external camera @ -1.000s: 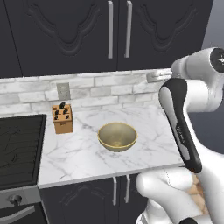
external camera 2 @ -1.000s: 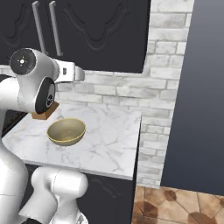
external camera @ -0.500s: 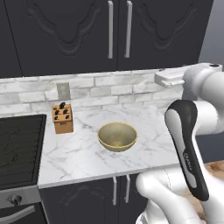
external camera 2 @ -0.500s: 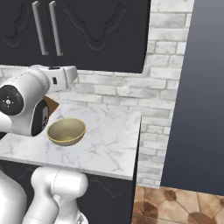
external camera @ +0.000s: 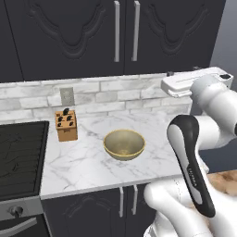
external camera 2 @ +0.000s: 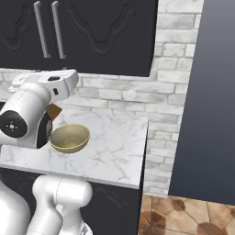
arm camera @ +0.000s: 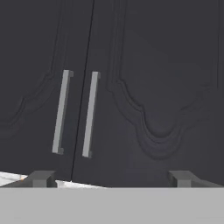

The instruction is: Open the cabinet. Pick the tangerine and mango from the cabinet and place them into the bowl. Then close the cabinet.

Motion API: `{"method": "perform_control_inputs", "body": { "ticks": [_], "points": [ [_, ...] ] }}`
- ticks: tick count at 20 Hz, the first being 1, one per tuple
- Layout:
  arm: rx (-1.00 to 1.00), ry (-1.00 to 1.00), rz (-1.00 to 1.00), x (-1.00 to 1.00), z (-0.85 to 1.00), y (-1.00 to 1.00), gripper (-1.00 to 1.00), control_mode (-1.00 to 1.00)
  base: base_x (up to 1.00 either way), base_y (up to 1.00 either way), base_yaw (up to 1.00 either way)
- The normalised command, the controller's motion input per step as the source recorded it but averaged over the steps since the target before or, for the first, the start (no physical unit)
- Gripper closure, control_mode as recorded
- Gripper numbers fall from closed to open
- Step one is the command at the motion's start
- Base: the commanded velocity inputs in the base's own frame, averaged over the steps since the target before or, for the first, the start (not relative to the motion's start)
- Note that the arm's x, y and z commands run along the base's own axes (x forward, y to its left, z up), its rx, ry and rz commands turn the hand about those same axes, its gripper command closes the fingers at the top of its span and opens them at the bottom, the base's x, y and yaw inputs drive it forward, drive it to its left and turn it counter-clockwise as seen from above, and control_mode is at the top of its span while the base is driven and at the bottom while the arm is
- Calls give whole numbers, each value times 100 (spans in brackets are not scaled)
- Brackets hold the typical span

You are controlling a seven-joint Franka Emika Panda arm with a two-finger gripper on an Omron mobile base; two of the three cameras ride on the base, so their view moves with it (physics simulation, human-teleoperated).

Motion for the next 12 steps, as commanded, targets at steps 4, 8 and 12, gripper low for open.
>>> {"method": "perform_control_inputs", "body": {
  "ticks": [4,8,12],
  "points": [
    [0,-9,0,8,27,35,-100,-100,0,0,0],
    [0,-4,0,25,24,40,-100,-100,0,0,0],
    [0,0,-2,49,14,27,-100,-100,0,0,0]
  ]
}}
